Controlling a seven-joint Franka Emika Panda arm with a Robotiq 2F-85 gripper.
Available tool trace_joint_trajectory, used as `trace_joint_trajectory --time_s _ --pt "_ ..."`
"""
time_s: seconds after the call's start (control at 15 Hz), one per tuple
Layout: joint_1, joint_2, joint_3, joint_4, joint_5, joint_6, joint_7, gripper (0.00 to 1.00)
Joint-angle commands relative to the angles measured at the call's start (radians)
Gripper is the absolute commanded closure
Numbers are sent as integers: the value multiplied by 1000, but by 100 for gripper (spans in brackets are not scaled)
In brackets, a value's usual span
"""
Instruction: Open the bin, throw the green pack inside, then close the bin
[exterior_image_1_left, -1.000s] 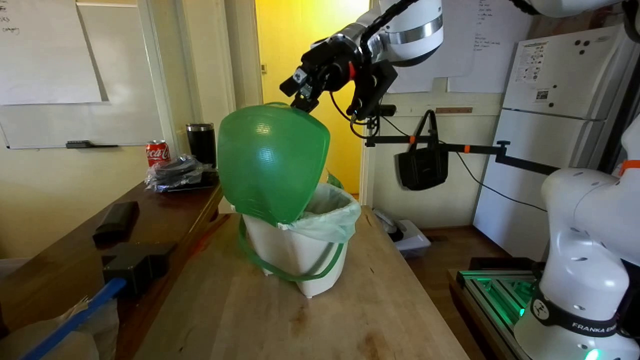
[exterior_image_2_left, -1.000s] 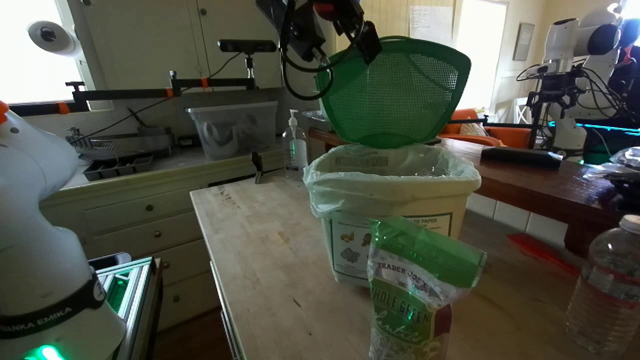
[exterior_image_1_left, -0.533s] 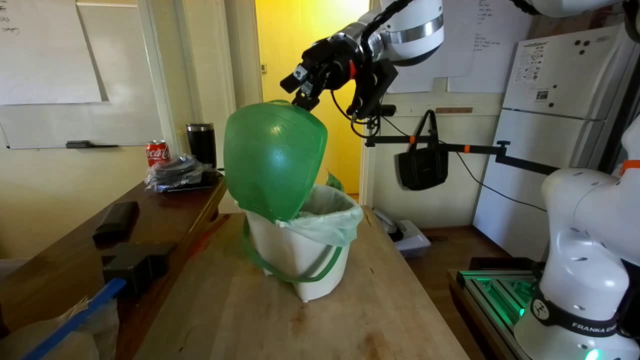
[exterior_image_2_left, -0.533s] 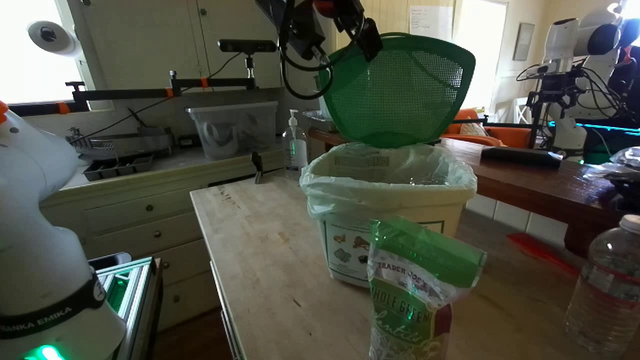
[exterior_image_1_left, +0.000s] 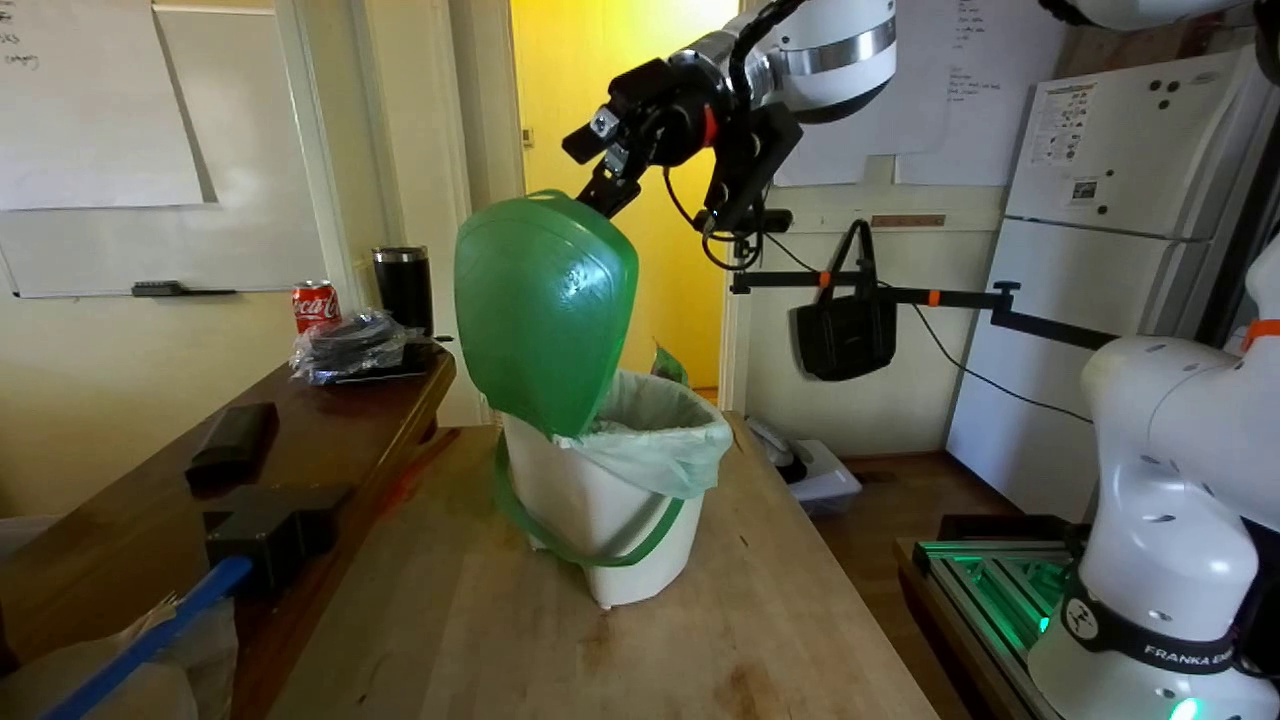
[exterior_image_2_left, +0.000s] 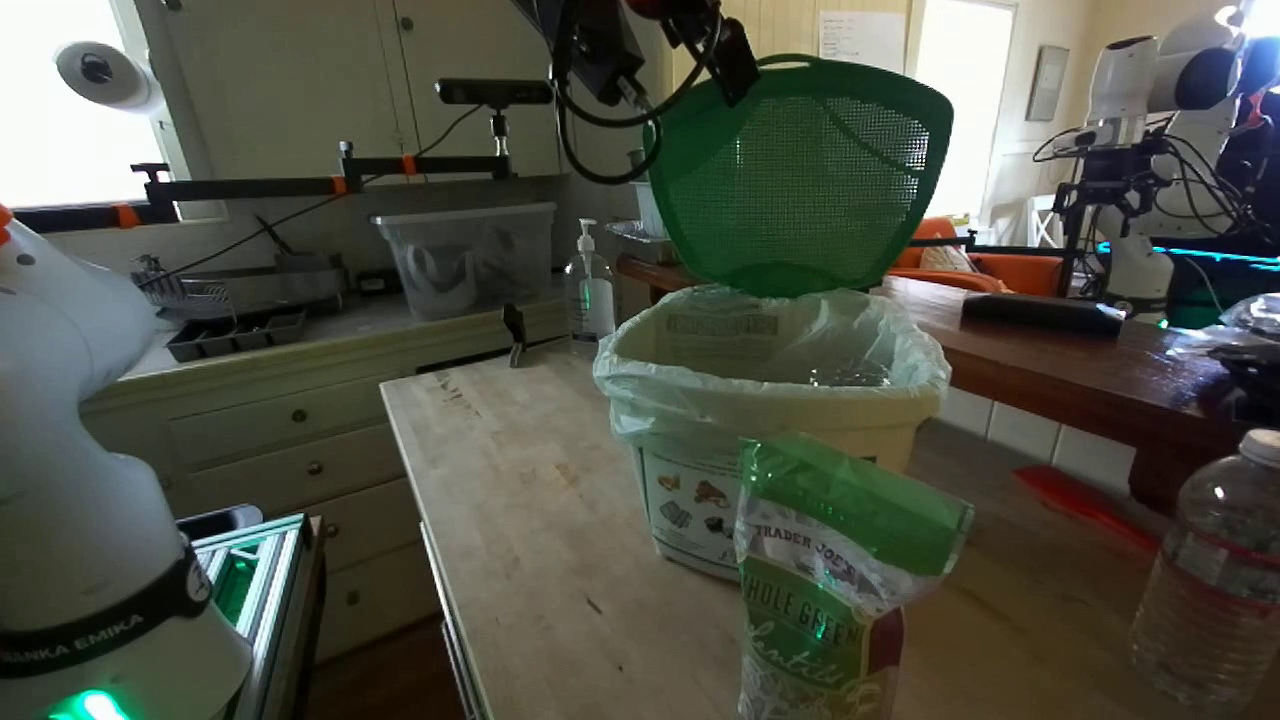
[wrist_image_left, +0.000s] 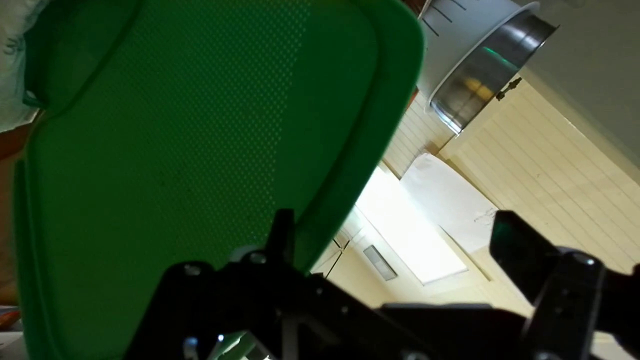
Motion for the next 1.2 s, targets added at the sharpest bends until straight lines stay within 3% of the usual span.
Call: trace_joint_trajectory --time_s 0.0,0.93,1.13 --pt "-2 -21 2 -7 -5 8 21 0" --pt "-49 -167 0 -137 -209 111 170 0" --pt "-87 -219 3 -176 -310 121 249 0"
